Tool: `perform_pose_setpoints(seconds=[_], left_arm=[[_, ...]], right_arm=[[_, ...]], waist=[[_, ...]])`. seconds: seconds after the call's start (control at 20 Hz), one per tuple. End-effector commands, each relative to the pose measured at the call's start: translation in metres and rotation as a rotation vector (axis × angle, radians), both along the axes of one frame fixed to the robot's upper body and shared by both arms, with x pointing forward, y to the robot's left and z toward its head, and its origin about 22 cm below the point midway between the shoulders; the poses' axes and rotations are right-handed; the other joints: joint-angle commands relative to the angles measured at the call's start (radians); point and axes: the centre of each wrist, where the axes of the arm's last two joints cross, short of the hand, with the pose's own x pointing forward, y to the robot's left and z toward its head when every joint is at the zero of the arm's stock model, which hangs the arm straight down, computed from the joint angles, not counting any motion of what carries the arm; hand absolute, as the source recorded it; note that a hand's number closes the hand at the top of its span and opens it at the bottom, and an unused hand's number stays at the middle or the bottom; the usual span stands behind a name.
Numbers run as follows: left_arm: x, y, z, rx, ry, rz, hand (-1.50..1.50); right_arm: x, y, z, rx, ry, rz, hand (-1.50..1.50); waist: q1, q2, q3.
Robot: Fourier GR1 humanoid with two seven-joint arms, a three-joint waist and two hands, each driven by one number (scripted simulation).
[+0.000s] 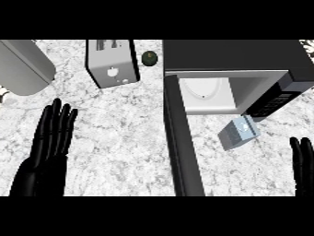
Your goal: Pick up the milk, place it into the microwave and close the microwave
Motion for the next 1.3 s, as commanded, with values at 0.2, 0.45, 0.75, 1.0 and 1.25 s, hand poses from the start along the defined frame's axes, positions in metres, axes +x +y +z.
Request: perform_pose_setpoints(seconds=[0.2, 0.45, 0.75, 1.0, 1.25], left_arm=[[-0.017, -0.055, -0.017, -0.026, 0.039, 0.001, -1.50], [-0.050, -0.078, -0.038, -0.048, 0.039, -0.019, -1.50], [-0.058, -0.095, -0.057, -0.042, 0.022, -0.004, -1.50], [-0.063, -0.089, -0.065, -0.033, 0.032, 0.010, -1.50], [-0.057, -0.100, -0.071, -0.071, 0.050, -0.028, -1.50]], right_arm=[[-0.040, 0.008, -0.061, 0.009, 0.035, -0.020, -1.50], [-0.064, 0.007, -0.095, -0.005, 0.062, -0.058, -1.50], [-0.043, -0.002, -0.125, -0.006, 0.076, -0.095, -1.50], [-0.021, -0.012, -0.138, 0.026, 0.042, -0.152, -1.50], [0.001, -0.008, -0.160, 0.012, 0.070, -0.176, -1.50]], waist=[[0.003, 0.003, 0.000], [0.009, 0.002, 0.000], [0.015, 0.005, -0.001], [0.018, 0.005, -0.001], [0.018, 0.006, -0.001]])
